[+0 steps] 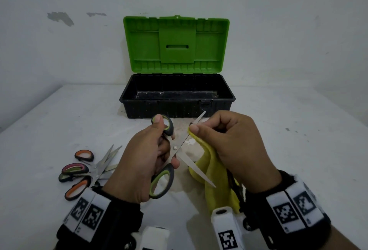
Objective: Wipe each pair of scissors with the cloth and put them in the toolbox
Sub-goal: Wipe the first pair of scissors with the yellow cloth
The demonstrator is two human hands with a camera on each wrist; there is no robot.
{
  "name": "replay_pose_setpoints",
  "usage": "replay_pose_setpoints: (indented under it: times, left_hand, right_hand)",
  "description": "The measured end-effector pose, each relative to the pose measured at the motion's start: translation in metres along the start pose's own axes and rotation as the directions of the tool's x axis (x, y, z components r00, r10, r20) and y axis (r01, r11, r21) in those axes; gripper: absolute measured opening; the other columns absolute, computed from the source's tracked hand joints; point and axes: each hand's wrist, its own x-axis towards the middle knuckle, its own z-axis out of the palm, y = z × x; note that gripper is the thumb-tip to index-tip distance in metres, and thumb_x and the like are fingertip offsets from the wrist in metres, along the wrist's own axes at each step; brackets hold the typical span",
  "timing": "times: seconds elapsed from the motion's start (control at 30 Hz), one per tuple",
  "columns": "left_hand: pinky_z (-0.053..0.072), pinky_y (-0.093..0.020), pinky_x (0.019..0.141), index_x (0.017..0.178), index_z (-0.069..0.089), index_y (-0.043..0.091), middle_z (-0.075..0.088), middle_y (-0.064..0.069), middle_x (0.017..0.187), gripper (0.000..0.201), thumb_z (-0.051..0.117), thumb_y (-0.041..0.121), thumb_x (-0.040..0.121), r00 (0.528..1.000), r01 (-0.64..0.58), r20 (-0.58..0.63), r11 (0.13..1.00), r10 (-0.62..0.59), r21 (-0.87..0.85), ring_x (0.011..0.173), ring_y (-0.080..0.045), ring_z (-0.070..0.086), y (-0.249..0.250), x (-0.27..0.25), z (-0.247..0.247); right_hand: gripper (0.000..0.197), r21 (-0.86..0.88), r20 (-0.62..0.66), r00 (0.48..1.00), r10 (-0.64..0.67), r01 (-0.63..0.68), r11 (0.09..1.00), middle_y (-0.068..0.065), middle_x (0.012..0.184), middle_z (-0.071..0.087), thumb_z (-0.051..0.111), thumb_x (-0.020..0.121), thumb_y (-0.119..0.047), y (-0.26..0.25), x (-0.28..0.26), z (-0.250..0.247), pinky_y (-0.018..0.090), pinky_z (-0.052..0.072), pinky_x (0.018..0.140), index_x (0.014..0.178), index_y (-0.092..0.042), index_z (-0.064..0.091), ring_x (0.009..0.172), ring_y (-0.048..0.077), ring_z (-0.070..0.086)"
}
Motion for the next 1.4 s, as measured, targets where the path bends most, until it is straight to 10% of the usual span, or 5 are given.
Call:
replay_pose_setpoints:
  times: [0.93, 1.13, 1.4]
  left_hand:
    - [0.045, -0.027, 0.047, 0.084, 0.059, 0.007, 0.028, -0.002, 0.052, 0.05, 0.044, 0.053, 0.098, 0.999, 0.021, -0.04, 0.999, -0.019, 0.037, 0.038, -0.02, 0.045, -0.01, 0.009, -0.003]
    - [0.044, -0.024, 0.038, 0.087, 0.062, 0.005, 0.042, -0.011, 0.081, 0.05, 0.049, 0.052, 0.096, 0.998, 0.059, 0.002, 0.998, -0.059, -0.022, 0.043, -0.02, 0.044, -0.011, 0.008, -0.006]
    - [0.045, -0.024, 0.038, 0.082, 0.063, 0.005, 0.026, 0.0, 0.048, 0.05, 0.047, 0.05, 0.098, 0.998, 0.059, -0.015, 0.998, -0.06, -0.032, 0.048, -0.02, 0.035, -0.009, 0.007, -0.002]
  right_hand:
    - [0.022, 0.098, -0.102, 0.992, 0.078, -0.068, 0.993, 0.001, 0.064, 0.072, 0.083, 0.076, -0.026, 0.016, 0.021, -0.003, 0.025, 0.053, 0.059, 0.069, -0.01, 0.071, 0.059, 0.01, 0.065]
    - [0.016, 0.06, -0.014, 1.0, -0.002, 0.003, 0.998, 0.0, 0.071, 0.074, 0.081, 0.078, -0.024, 0.013, 0.008, 0.001, 0.022, 0.054, 0.06, 0.071, -0.013, 0.072, 0.065, 0.015, 0.069]
    - [0.026, 0.1, -0.157, 0.982, 0.102, -0.087, 0.991, -0.005, 0.056, 0.066, 0.084, 0.076, -0.023, 0.02, 0.028, -0.009, 0.017, 0.047, 0.051, 0.069, -0.004, 0.069, 0.051, 0.004, 0.059]
